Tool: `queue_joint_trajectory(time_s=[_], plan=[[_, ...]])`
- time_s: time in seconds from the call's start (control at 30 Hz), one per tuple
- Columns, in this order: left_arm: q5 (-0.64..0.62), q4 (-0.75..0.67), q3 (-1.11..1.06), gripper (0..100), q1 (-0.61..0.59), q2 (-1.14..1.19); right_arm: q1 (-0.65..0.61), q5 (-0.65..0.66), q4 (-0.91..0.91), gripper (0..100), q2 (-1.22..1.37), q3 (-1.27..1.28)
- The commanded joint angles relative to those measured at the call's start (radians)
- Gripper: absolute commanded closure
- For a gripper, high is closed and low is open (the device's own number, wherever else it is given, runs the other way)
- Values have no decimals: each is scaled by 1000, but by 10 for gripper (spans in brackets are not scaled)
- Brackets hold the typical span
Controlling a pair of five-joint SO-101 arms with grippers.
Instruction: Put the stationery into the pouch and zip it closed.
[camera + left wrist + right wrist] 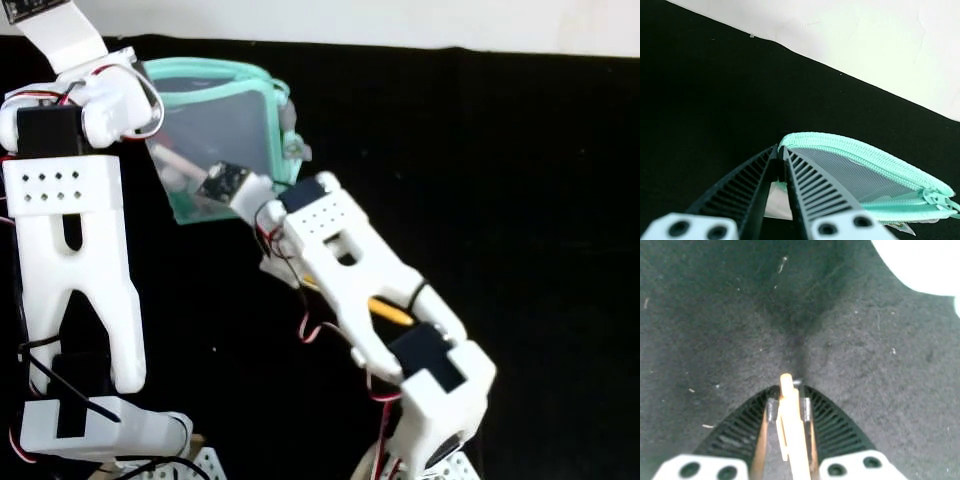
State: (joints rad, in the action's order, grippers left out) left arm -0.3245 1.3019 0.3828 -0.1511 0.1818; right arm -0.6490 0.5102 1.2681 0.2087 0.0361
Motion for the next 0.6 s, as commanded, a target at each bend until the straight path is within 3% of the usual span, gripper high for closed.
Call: queue_joint_trajectory(time_s=[0.0, 0.57], plan=[[-3, 18, -27, 994, 10, 102, 15, -49, 18, 991, -85, -24], [-3, 18, -27, 994, 12, 104, 216, -198, 27, 991, -320, -67]])
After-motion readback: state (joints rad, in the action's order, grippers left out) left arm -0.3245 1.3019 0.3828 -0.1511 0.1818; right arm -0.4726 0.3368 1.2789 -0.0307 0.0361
